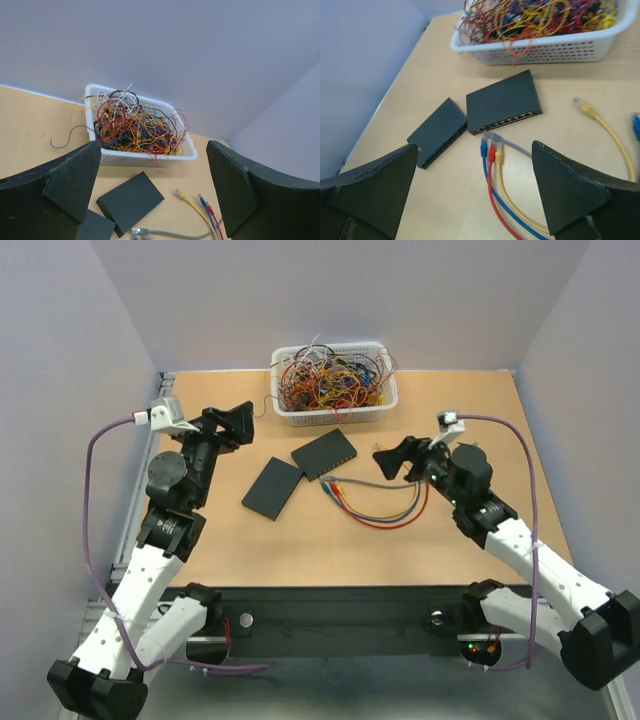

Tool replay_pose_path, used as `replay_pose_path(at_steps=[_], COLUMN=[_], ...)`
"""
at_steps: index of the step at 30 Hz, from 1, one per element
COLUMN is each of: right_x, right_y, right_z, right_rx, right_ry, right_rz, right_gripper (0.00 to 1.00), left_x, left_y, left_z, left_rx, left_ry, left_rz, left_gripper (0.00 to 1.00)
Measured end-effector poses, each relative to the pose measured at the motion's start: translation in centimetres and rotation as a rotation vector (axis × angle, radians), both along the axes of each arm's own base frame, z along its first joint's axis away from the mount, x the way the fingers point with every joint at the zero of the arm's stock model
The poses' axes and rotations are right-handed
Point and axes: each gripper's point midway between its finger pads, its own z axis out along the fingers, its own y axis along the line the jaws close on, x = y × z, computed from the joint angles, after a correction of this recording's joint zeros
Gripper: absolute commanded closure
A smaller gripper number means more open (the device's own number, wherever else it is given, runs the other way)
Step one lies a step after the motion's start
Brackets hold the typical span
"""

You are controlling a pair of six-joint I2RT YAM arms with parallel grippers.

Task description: Insert the plug into the switch port

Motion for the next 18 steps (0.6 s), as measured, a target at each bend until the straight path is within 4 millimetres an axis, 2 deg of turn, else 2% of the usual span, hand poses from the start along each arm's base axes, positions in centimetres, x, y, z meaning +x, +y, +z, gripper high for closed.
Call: replay_pose_path(at_steps=[6, 7, 8, 9, 10, 12, 13, 14, 18], right_x=[-1.2, -1.3, -1.3, -1.3, -1.0, -0.7, -0.5, -0.5, 0.1], right_y=[6.6, 7.3, 8.0, 8.7, 9.0, 9.3, 9.5, 9.6, 10.7], right_z=[-1.4, -1.7, -2.1, -2.6, -3.1, -4.2, -5.1, -5.9, -9.7], right_rx=[-0.168, -0.199, -0.234, -0.261, -0.286, -0.317, -0.338, -0.353, -0.422], right_ry=[0.031, 0.038, 0.044, 0.054, 0.066, 0.088, 0.108, 0.124, 0.212], right_rz=[0.105, 0.116, 0.124, 0.131, 0.134, 0.138, 0.146, 0.149, 0.185], right_gripper=[0.00, 0.02, 0.08, 0.14, 0.25, 0.43, 0.43, 0.48, 0.59], left_x=[-1.4, -1.8, -2.3, -2.8, -3.4, -3.8, -4.1, -4.0, -2.5], left_y=[1.6, 1.6, 1.6, 1.5, 1.2, 0.9, 1.0, 1.2, 1.6], left_z=[4.4, 4.7, 4.7, 4.5, 4.4, 2.8, 2.2, 1.7, -1.9], left_rx=[0.024, 0.042, 0.067, 0.091, 0.118, 0.167, 0.175, 0.193, 0.270], left_ry=[0.002, -0.008, -0.013, -0.018, -0.033, -0.019, -0.002, 0.017, 0.143], left_rz=[0.057, 0.053, 0.043, 0.028, 0.005, -0.021, -0.024, -0.015, 0.018], left_gripper=[0.01, 0.01, 0.01, 0.01, 0.01, 0.04, 0.04, 0.06, 0.09])
